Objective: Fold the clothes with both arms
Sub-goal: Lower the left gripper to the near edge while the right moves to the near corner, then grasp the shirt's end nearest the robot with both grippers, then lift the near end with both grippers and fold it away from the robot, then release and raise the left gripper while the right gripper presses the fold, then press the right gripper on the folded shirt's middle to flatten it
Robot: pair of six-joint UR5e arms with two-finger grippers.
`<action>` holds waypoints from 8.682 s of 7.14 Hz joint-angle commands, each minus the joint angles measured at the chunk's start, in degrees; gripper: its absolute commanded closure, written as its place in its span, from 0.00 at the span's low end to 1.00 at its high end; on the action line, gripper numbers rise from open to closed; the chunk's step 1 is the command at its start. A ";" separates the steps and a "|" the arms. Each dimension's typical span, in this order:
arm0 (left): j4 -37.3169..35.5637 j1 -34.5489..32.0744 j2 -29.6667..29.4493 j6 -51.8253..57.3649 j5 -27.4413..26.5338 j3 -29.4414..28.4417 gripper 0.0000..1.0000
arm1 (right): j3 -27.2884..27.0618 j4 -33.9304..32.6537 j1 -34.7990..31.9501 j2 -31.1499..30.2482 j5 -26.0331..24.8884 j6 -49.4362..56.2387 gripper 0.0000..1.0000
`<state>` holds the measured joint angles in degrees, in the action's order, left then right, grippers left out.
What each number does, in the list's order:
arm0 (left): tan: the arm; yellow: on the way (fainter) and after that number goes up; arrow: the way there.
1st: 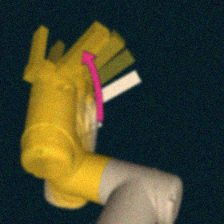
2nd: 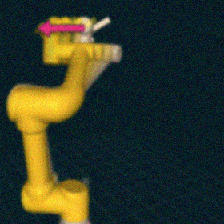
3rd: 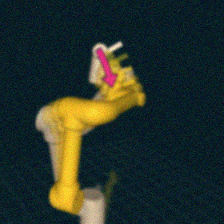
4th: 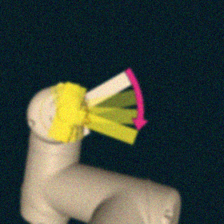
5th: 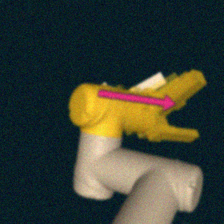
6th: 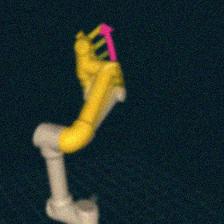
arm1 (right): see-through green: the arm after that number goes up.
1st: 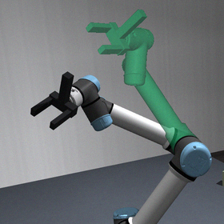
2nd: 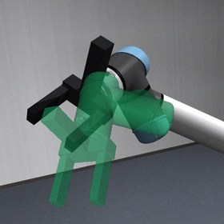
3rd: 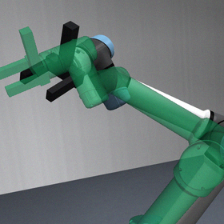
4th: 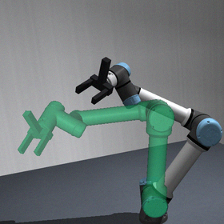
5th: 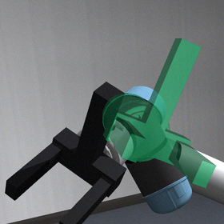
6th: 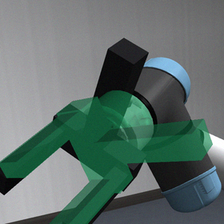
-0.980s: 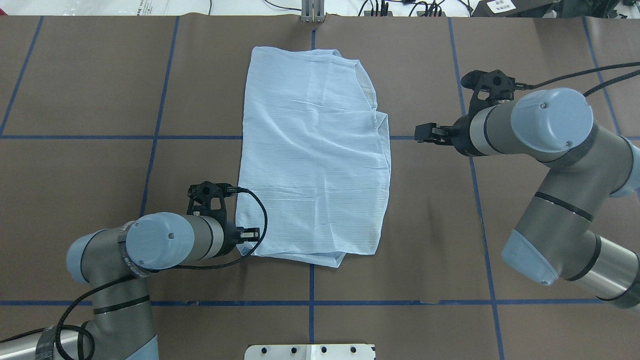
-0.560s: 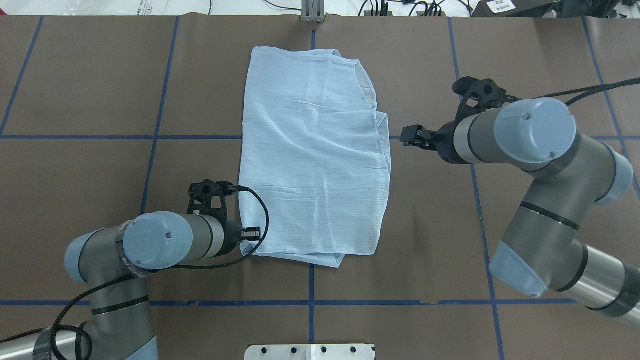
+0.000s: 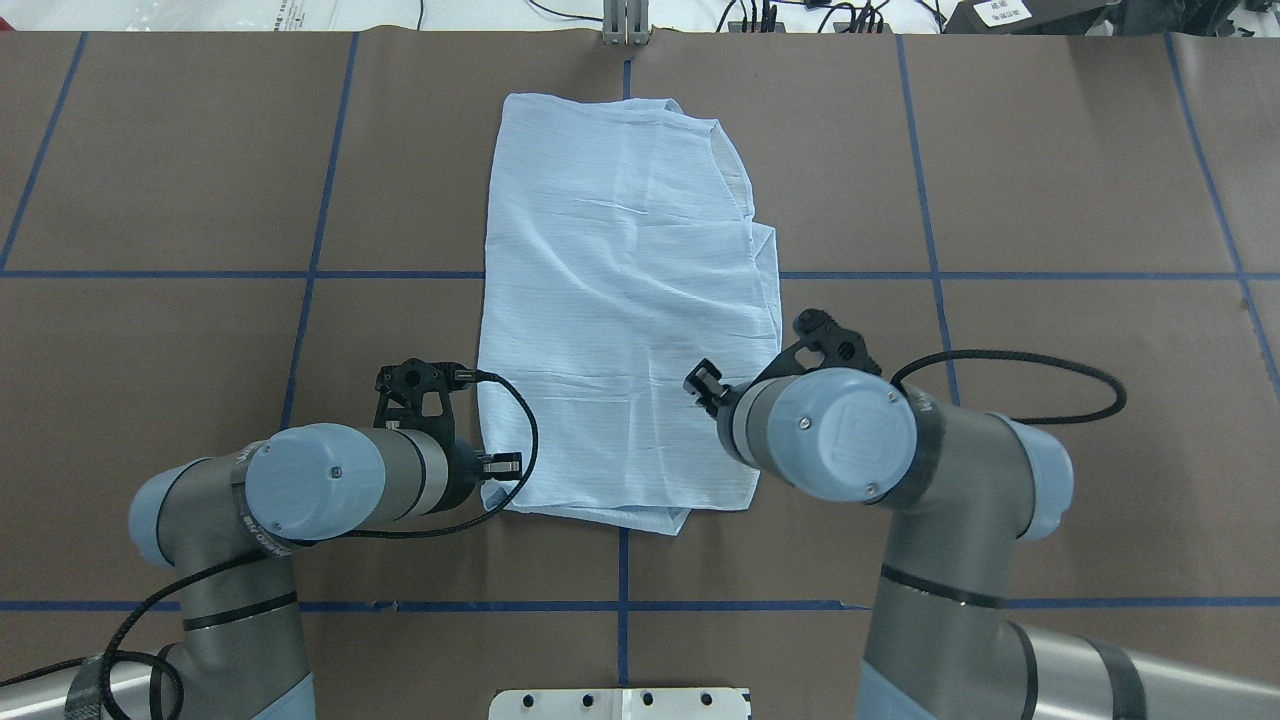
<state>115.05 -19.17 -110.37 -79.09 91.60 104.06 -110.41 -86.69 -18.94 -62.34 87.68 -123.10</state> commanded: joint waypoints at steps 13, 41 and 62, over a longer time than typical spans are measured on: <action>0.00 -0.17 -0.11 0.16 -0.37 0.53 1.00 | 12.06 -6.92 7.33 9.87 -4.00 -14.54 0.28; -17.72 -23.11 -9.07 14.40 6.43 1.04 1.00 | 24.00 -0.82 -5.83 24.77 -15.16 2.15 1.00; 7.12 -36.47 -5.83 46.83 19.05 -18.36 0.00 | 48.10 10.75 2.15 36.76 -15.17 27.21 0.34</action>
<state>122.17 -55.58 -116.21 -32.25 110.65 85.69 -62.35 -75.94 -17.22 -25.77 72.58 -95.14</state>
